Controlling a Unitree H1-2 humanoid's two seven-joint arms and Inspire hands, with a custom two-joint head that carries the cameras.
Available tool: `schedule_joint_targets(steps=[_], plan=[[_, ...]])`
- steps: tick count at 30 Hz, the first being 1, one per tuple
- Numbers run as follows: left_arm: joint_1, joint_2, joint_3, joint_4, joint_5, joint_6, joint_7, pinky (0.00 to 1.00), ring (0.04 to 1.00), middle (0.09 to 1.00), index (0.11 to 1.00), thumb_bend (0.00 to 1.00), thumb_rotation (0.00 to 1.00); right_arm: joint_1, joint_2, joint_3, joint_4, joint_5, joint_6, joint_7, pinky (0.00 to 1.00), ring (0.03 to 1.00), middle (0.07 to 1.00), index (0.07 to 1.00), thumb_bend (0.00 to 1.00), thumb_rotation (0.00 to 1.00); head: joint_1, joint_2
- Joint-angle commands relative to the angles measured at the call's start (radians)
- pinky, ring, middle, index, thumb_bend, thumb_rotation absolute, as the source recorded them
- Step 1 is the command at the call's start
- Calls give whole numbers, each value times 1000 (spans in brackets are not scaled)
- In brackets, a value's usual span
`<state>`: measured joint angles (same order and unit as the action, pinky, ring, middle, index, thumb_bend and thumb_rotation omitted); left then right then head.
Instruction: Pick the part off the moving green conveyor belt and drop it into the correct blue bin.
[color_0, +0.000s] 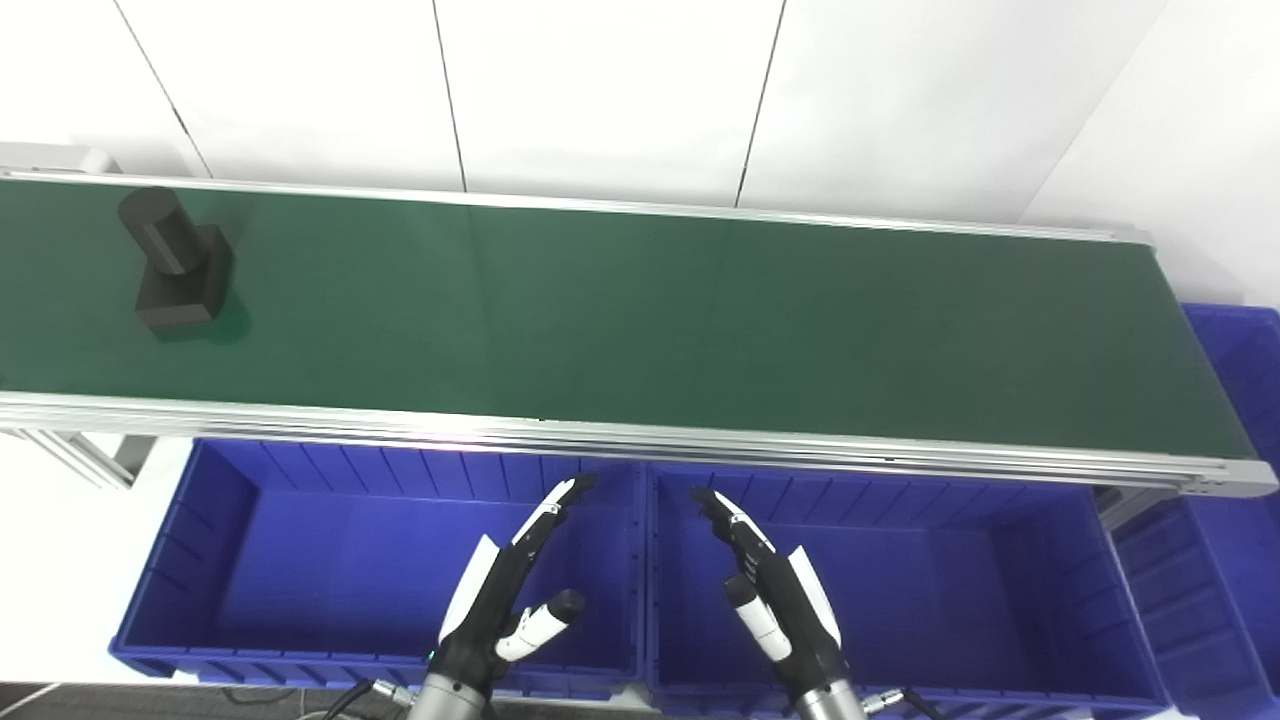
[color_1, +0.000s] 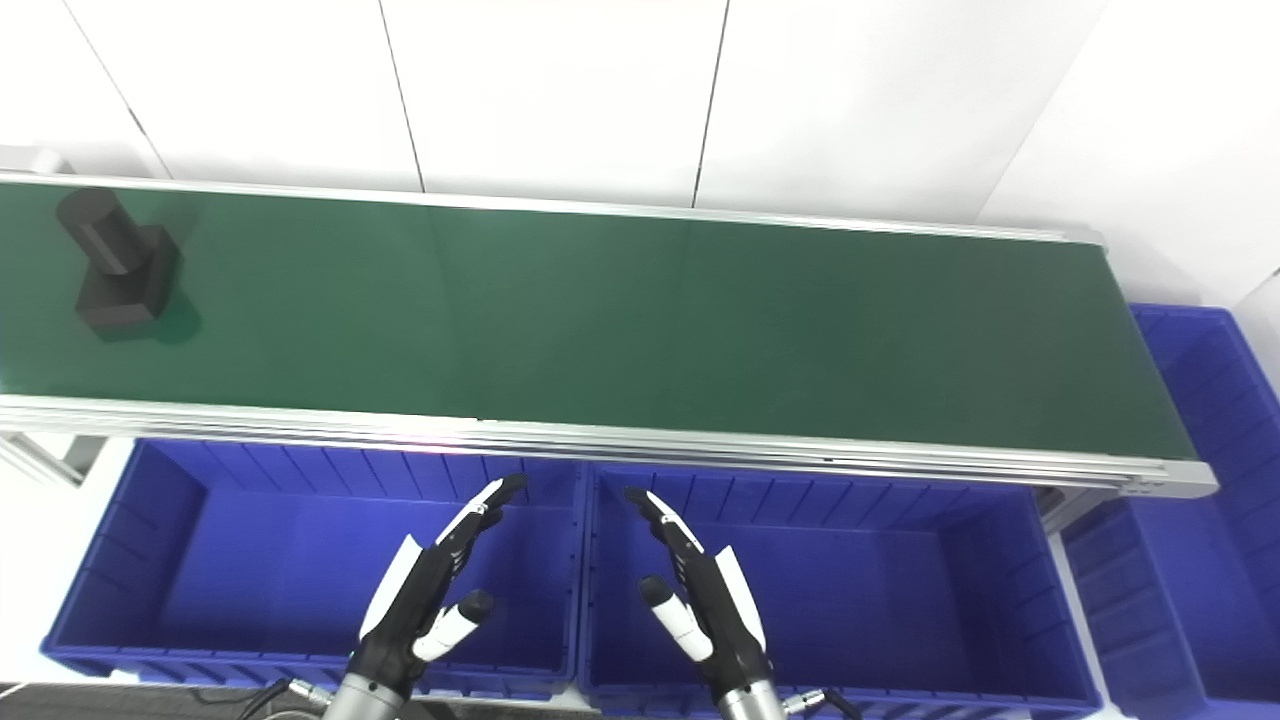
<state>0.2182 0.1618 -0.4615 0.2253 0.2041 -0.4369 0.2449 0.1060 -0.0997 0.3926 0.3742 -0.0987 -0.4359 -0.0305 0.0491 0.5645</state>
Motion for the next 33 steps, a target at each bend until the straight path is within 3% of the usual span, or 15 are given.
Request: schedule_joint_targets(steps=[1, 8, 18, 28, 33], plan=[[-20, 7, -10, 2, -13, -33, 31, 930, 952, 951, 891, 788, 1000, -18, 3, 7, 4, 3, -34, -22, 920, 946, 939, 895, 885, 1000, 10, -28], [-44, 8, -46, 58, -19, -33, 74, 854, 916, 929, 869, 771, 1000, -38, -8, 25, 50, 14, -34, -38, 918, 938, 930, 884, 879, 1000, 68, -110], [-85, -9, -86, 147, -39, -33, 121, 808, 886, 897, 833, 835, 1000, -67, -19, 24, 122, 32, -34, -30, 921, 945, 935, 884, 867, 1000, 141, -210], [-126, -6, -139, 203, -47, -33, 175, 759, 862, 872, 802, 836, 1000, -81, -21, 11, 155, 46, -34, -10, 944, 956, 943, 888, 859, 997, 189, -238], [-132, -14, -141, 217, -68, -33, 162, 750, 860, 871, 798, 849, 1000, -84, -28, 14, 164, 38, -34, -18, 966, 967, 943, 890, 855, 1000, 207, -252]])
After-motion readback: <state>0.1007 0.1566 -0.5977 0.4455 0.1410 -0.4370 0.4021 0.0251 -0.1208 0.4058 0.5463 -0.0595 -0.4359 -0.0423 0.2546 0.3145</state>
